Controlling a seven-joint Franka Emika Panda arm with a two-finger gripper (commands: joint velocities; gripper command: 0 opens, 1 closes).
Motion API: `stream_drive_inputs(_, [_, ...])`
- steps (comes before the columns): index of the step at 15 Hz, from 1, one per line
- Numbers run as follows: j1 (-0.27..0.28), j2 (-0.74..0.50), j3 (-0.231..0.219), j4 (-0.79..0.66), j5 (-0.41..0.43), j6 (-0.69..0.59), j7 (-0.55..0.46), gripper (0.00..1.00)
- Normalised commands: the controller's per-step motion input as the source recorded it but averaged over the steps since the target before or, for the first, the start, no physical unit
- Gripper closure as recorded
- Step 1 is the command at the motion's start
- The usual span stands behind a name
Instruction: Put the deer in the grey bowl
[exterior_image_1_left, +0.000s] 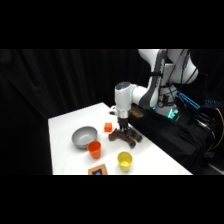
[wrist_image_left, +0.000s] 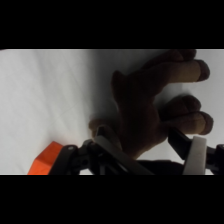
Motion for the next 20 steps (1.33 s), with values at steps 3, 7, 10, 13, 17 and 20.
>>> stream_drive_inputs(3, [0.130, 0.23, -0.093, 0.12, -0.015, 0.16, 0.11, 0.00])
stream_drive_inputs(7, [0.120, 0.16, -0.083, 0.11, 0.020, 0.11, 0.06, 0.35])
stream_drive_inputs(10, [0.105, 0.09, -0.078, 0.08, 0.032, 0.09, 0.05, 0.59])
stream_drive_inputs(13, [0.084, 0.04, -0.081, 0.06, 0.033, 0.05, 0.04, 0.83])
stream_drive_inputs(17, [0.099, -0.12, -0.110, 0.04, -0.006, -0.15, 0.05, 0.89])
stream_drive_inputs(20, [0.081, -0.44, -0.169, 0.03, -0.126, -0.47, 0.04, 0.90])
